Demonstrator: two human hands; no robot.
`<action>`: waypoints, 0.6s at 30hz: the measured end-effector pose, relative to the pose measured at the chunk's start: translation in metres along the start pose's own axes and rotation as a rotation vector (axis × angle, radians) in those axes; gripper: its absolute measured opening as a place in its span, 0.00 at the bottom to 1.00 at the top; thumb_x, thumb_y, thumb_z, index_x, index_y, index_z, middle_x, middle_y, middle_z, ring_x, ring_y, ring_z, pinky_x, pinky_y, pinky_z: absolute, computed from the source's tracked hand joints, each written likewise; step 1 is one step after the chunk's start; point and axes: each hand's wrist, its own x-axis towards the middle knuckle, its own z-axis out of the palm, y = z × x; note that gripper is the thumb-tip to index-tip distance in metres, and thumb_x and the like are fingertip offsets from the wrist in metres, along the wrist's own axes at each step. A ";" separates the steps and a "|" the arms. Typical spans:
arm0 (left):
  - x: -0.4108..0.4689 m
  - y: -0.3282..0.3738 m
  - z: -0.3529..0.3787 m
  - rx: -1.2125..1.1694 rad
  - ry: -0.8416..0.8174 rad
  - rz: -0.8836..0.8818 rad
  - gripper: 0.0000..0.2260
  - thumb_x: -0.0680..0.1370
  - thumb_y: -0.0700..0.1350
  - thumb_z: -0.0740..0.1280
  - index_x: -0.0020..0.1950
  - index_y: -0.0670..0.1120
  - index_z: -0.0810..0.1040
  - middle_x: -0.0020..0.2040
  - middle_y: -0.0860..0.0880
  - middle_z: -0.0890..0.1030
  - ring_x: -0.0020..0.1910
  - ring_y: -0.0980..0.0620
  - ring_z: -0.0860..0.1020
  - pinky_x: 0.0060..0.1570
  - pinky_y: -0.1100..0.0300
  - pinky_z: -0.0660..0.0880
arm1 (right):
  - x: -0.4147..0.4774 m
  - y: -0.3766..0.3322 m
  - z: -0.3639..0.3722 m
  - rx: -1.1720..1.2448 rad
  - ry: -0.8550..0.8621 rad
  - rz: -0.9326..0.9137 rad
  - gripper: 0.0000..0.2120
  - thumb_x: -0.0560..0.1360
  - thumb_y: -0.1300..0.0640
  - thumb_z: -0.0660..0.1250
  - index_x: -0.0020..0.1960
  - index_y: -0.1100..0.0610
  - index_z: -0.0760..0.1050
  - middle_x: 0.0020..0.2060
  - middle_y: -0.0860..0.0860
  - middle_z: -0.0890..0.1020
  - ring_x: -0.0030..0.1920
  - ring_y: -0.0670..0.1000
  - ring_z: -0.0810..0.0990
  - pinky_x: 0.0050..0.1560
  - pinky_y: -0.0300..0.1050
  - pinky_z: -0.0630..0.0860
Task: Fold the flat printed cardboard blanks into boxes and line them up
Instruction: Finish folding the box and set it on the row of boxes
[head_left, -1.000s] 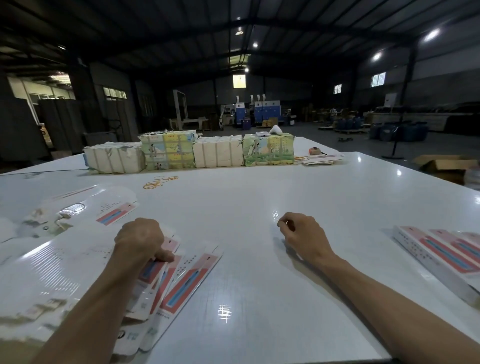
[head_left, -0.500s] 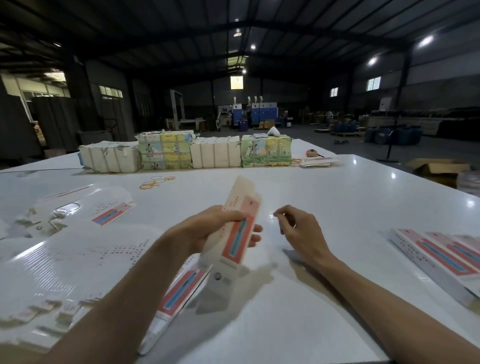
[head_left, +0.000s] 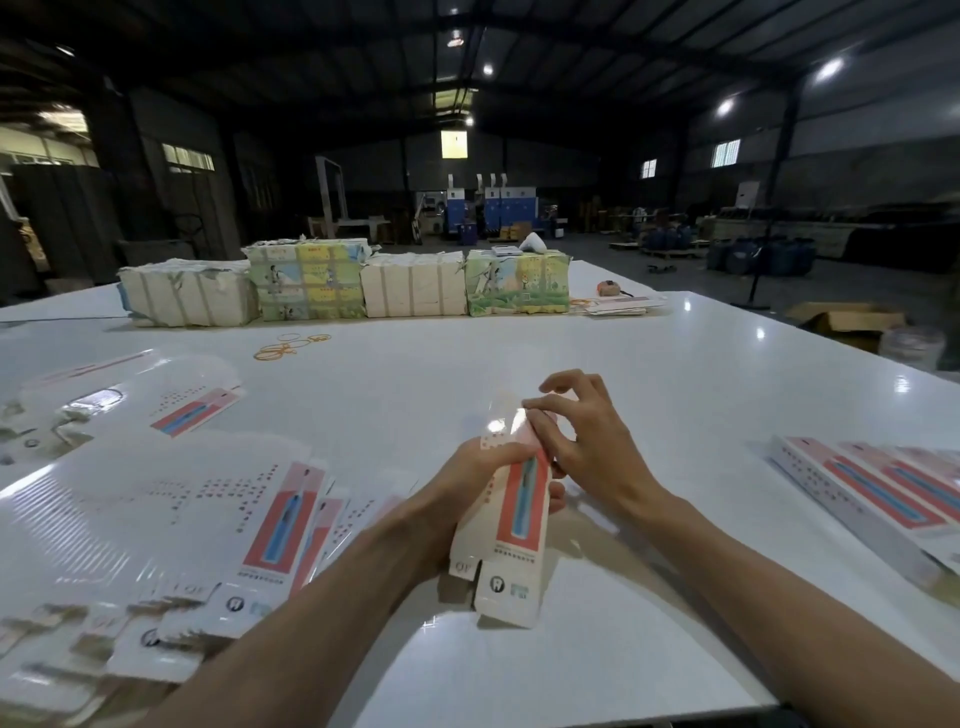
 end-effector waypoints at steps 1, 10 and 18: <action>0.000 0.000 0.001 -0.009 0.000 0.001 0.24 0.78 0.60 0.74 0.65 0.46 0.77 0.56 0.38 0.86 0.52 0.37 0.87 0.47 0.51 0.84 | 0.000 -0.001 -0.001 0.012 0.001 -0.001 0.12 0.83 0.52 0.67 0.60 0.56 0.85 0.62 0.47 0.75 0.67 0.45 0.70 0.63 0.49 0.80; -0.006 0.012 0.003 -0.200 -0.119 -0.009 0.32 0.81 0.73 0.55 0.61 0.50 0.85 0.60 0.39 0.85 0.49 0.41 0.86 0.49 0.49 0.83 | 0.011 -0.016 -0.015 0.318 -0.012 0.143 0.04 0.80 0.58 0.73 0.49 0.58 0.84 0.63 0.49 0.76 0.64 0.50 0.75 0.64 0.44 0.78; -0.006 0.021 0.008 -0.175 -0.228 -0.035 0.35 0.82 0.71 0.52 0.63 0.41 0.78 0.51 0.42 0.83 0.42 0.44 0.83 0.46 0.51 0.81 | 0.010 -0.022 -0.033 0.848 -0.083 0.331 0.11 0.80 0.61 0.71 0.40 0.57 0.87 0.68 0.48 0.78 0.66 0.53 0.77 0.68 0.57 0.77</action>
